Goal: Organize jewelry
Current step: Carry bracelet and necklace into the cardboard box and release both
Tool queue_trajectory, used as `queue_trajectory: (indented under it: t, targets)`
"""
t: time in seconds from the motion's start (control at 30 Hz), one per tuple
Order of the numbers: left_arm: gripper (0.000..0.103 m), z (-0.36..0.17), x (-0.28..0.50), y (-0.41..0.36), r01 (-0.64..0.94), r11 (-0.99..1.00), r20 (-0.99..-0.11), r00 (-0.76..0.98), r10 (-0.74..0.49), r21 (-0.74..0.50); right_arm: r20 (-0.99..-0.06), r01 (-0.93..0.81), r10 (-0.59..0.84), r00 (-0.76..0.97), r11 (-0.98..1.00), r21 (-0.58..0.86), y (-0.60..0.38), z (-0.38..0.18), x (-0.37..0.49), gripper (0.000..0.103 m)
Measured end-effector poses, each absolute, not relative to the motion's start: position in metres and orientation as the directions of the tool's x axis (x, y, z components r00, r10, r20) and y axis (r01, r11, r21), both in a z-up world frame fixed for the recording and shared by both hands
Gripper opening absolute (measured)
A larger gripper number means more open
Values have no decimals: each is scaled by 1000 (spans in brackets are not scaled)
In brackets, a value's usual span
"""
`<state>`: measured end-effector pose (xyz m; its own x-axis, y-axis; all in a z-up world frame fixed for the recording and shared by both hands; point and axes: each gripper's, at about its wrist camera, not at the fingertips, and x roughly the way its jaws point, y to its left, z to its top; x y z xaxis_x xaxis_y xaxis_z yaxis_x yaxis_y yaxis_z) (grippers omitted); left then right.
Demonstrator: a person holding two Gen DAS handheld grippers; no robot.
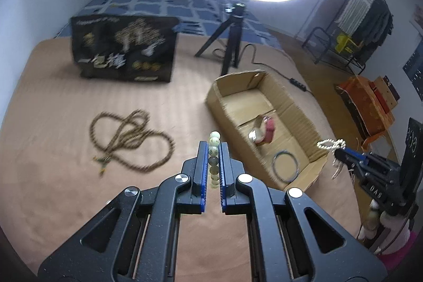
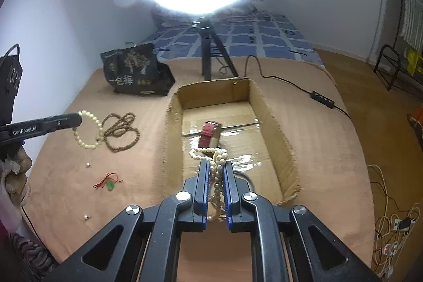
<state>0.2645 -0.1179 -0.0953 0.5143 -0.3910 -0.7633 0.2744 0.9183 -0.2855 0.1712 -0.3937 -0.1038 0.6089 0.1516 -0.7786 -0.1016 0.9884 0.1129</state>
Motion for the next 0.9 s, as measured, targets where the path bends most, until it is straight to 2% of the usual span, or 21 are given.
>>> queue_trajectory:
  t: [0.33, 0.9]
  targets:
    - [5, -100, 300, -180, 342, 898, -755, 501, -423, -277, -794, -67, 130, 594, 991, 113, -405, -116, 185, 8]
    - [5, -134, 347, -233, 365, 915, -798, 493, -347, -172, -820, 5, 105, 562, 992, 130, -425, -143, 211, 8]
